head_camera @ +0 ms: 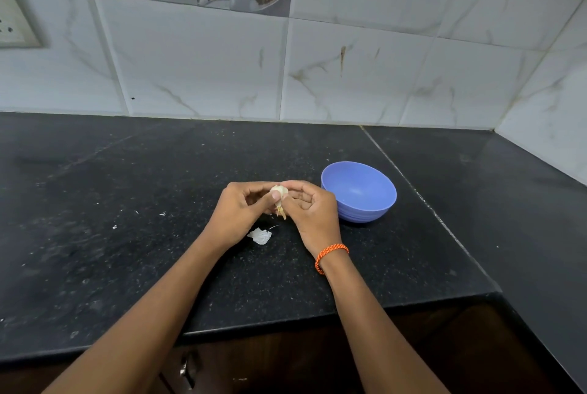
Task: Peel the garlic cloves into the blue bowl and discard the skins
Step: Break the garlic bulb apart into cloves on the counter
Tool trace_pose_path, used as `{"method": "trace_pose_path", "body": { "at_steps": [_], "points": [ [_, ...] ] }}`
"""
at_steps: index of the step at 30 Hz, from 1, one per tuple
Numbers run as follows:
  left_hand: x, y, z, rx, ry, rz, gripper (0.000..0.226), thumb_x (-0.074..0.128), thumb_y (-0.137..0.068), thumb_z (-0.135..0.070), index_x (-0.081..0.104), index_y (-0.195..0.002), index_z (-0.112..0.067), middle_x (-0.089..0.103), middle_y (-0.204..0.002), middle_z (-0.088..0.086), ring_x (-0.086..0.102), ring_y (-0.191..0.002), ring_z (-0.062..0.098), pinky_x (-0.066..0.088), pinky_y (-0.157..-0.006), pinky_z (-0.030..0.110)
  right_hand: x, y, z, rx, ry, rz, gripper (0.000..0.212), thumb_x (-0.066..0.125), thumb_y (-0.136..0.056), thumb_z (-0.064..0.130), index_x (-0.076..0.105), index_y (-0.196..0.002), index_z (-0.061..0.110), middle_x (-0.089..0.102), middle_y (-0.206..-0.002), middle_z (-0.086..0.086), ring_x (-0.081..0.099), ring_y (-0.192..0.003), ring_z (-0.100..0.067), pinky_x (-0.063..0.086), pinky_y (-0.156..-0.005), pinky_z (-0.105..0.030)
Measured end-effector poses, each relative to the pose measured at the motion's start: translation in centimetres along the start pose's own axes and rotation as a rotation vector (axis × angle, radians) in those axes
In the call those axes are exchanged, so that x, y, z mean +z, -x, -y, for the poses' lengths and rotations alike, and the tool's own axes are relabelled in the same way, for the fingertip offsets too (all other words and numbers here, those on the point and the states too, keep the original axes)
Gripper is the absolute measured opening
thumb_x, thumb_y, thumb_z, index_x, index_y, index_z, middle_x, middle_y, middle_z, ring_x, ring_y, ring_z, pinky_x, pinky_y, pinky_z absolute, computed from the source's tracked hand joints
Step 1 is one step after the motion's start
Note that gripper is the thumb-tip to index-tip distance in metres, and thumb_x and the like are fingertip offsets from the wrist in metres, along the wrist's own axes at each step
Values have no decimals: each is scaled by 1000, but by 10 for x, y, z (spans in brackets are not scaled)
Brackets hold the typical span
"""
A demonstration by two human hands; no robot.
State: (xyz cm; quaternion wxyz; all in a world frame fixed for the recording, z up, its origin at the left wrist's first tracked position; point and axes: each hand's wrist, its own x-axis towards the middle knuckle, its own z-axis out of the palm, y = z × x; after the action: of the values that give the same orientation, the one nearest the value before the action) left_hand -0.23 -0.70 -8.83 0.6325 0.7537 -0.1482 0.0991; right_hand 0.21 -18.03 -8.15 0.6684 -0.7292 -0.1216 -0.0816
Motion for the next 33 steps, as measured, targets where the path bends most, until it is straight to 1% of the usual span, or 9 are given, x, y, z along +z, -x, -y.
{"method": "trace_pose_path", "body": {
  "at_steps": [3,9,12,18,21,27,28,31,33],
  "points": [
    [-1,0,0,-18,1,-2,21,74,-102,-25,82,-118,-14,83,-100,6,79,-92,30,66,-87,43,1,0,-2,-3,3,1,20,84,-93,20,79,-109,9,82,-98,-3,79,-95,-15,64,-82,-29],
    [-1,-1,4,-42,-17,7,13,73,-104,-25,82,-106,-16,80,-89,11,76,-84,39,64,-80,43,5,1,-1,-45,77,-19,9,79,-95,11,74,-98,4,79,-85,-5,78,-77,-14,61,-66,-23],
    [0,-2,6,-68,-14,20,13,70,-105,-20,81,-105,-14,79,-85,13,75,-77,33,63,-76,39,6,0,-3,-43,117,-21,8,80,-93,12,73,-93,6,78,-81,-4,77,-73,-17,63,-65,-28],
    [-1,-2,9,-124,-8,31,15,68,-106,-17,80,-101,-11,78,-81,16,72,-73,24,61,-74,35,6,-6,-9,-7,145,37,10,79,-92,14,70,-89,10,77,-81,-3,77,-78,-18,65,-73,-37],
    [1,-4,9,-137,-17,46,16,66,-107,-16,80,-102,-10,78,-82,14,72,-74,21,60,-75,32,5,-9,-10,-4,147,63,13,78,-92,12,67,-86,8,75,-77,-3,75,-74,-16,63,-68,-34],
    [-1,-6,12,-154,-21,67,20,65,-108,-20,81,-103,-9,80,-85,14,73,-77,22,61,-79,35,5,-12,-10,3,190,70,15,75,-94,8,64,-85,4,72,-70,0,72,-65,-9,58,-61,-27],
    [-1,-7,11,-152,-26,73,22,64,-109,-21,81,-103,-8,80,-85,14,74,-77,21,61,-79,34,5,-12,-10,4,206,67,15,75,-93,9,63,-84,5,72,-70,0,72,-65,-8,58,-61,-28],
    [1,-6,7,-145,-44,98,30,62,-110,-22,84,-98,-5,80,-82,12,73,-76,17,61,-78,28,7,-13,-13,8,232,53,17,75,-93,13,62,-82,8,73,-69,-5,73,-65,-17,64,-63,-43],
    [1,-5,5,-151,-58,103,33,61,-110,-22,85,-95,-6,81,-81,10,73,-76,15,60,-77,25,7,-15,-14,13,238,50,18,76,-93,14,62,-81,8,73,-69,-7,73,-65,-21,65,-66,-49]
  ]
}}
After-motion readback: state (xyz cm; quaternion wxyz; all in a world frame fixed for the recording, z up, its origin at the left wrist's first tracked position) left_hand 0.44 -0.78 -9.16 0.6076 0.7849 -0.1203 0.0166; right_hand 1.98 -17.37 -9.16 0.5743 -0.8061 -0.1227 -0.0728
